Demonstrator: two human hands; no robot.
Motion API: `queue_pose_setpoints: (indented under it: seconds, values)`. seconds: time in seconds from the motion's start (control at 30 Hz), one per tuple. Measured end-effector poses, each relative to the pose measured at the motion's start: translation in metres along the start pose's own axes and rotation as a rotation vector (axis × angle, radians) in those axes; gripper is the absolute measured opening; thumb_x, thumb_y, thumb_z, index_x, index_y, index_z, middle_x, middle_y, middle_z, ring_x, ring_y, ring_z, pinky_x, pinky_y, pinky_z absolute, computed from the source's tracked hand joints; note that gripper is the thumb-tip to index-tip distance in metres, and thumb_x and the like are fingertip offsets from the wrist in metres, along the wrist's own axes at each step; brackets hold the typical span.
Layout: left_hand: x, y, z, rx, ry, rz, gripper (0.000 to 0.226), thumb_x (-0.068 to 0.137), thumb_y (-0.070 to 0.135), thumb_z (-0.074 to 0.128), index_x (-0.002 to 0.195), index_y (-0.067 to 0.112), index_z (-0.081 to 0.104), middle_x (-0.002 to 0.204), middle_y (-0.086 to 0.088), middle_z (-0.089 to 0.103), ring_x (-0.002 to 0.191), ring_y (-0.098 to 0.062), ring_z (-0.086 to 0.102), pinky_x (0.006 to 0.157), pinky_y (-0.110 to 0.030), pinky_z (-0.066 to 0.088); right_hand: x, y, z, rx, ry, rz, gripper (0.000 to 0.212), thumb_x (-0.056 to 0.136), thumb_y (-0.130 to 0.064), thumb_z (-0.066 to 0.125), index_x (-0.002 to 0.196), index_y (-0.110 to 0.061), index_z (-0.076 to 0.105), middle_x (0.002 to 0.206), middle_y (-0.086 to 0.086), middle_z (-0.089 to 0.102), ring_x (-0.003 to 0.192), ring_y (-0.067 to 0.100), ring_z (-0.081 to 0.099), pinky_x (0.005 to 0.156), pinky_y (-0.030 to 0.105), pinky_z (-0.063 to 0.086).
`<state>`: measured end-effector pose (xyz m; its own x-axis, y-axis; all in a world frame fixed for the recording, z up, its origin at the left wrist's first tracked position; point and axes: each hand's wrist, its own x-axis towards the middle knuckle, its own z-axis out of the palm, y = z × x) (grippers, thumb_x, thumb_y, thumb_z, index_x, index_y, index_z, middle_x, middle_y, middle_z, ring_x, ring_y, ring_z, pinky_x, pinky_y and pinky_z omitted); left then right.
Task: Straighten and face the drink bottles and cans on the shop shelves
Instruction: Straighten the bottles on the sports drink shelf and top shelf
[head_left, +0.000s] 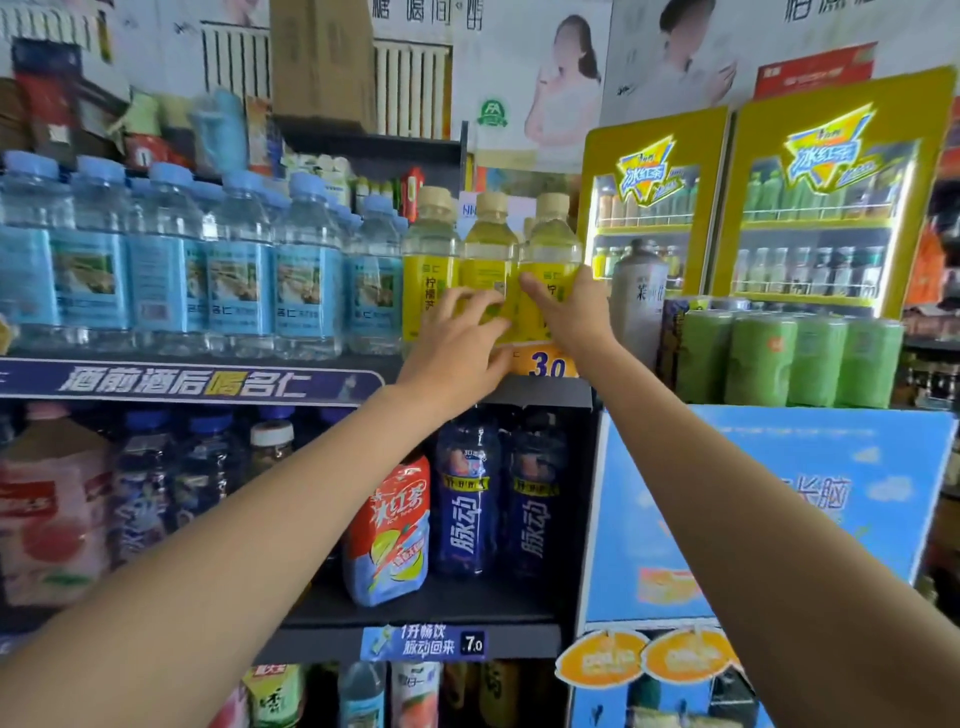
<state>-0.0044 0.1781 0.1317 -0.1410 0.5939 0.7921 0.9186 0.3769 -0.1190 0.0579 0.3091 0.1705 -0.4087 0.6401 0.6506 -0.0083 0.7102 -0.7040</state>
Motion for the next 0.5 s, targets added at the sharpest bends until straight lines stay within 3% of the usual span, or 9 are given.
queue_pose_setpoints:
  seconds: [0.1,0.23,0.3,0.37,0.43,0.5]
  values:
    - [-0.002,-0.002,-0.001,-0.024,-0.026,0.034,0.035,0.093,0.026,0.05,0.123,0.009,0.058,0.145,-0.002,0.037,0.134,-0.029,0.023,0.108,-0.043,0.028,-0.004,0.001,0.004,-0.057,0.009,0.02,0.072,0.087,-0.052,0.055,0.132,0.001,0.036,0.123,0.013,0.047,0.097,0.021,0.045,0.08,0.038,0.041]
    - [-0.013,-0.008,-0.004,-0.074,-0.027,0.076,0.035,0.093,0.022,0.051,0.124,0.007,0.058,0.145,-0.008,0.038,0.134,-0.03,0.028,0.109,-0.046,0.027,-0.025,-0.012,0.008,-0.195,0.165,0.029,0.063,0.093,-0.044,0.051,0.136,-0.003,0.031,0.138,0.018,0.032,0.124,0.034,0.036,0.095,0.043,0.036]
    - [-0.026,-0.008,-0.009,-0.112,0.089,0.076,0.031,0.091,0.017,0.052,0.117,0.005,0.062,0.137,-0.013,0.047,0.126,-0.035,0.04,0.102,-0.047,0.033,-0.042,-0.022,0.012,-0.223,0.364,-0.128,0.049,0.095,-0.034,0.049,0.133,-0.005,0.039,0.135,0.017,0.035,0.121,0.034,0.037,0.092,0.039,0.034]
    - [-0.045,-0.01,-0.016,-0.166,0.238,0.009,0.032,0.087,0.018,0.047,0.108,0.004,0.064,0.125,-0.016,0.054,0.116,-0.036,0.049,0.095,-0.045,0.038,-0.066,-0.034,0.022,-0.141,0.488,-0.398,0.035,0.091,-0.022,0.045,0.117,-0.001,0.053,0.121,0.02,0.047,0.109,0.035,0.047,0.084,0.033,0.033]
    - [-0.069,-0.018,-0.022,-0.239,0.31,-0.078,0.034,0.084,0.017,0.042,0.106,0.003,0.062,0.117,-0.015,0.054,0.112,-0.03,0.049,0.093,-0.041,0.039,-0.097,-0.041,0.037,-0.038,0.428,-0.625,0.029,0.086,-0.014,0.042,0.102,0.004,0.058,0.106,0.022,0.053,0.097,0.034,0.052,0.08,0.033,0.038]
    - [-0.103,-0.029,-0.021,-0.286,0.33,-0.133,0.029,0.083,0.01,0.043,0.104,0.001,0.06,0.11,-0.016,0.054,0.107,-0.024,0.047,0.091,-0.036,0.041,-0.136,-0.036,0.057,-0.039,0.245,-0.779,0.024,0.085,-0.007,0.041,0.094,0.007,0.059,0.098,0.022,0.055,0.091,0.032,0.052,0.078,0.037,0.043]
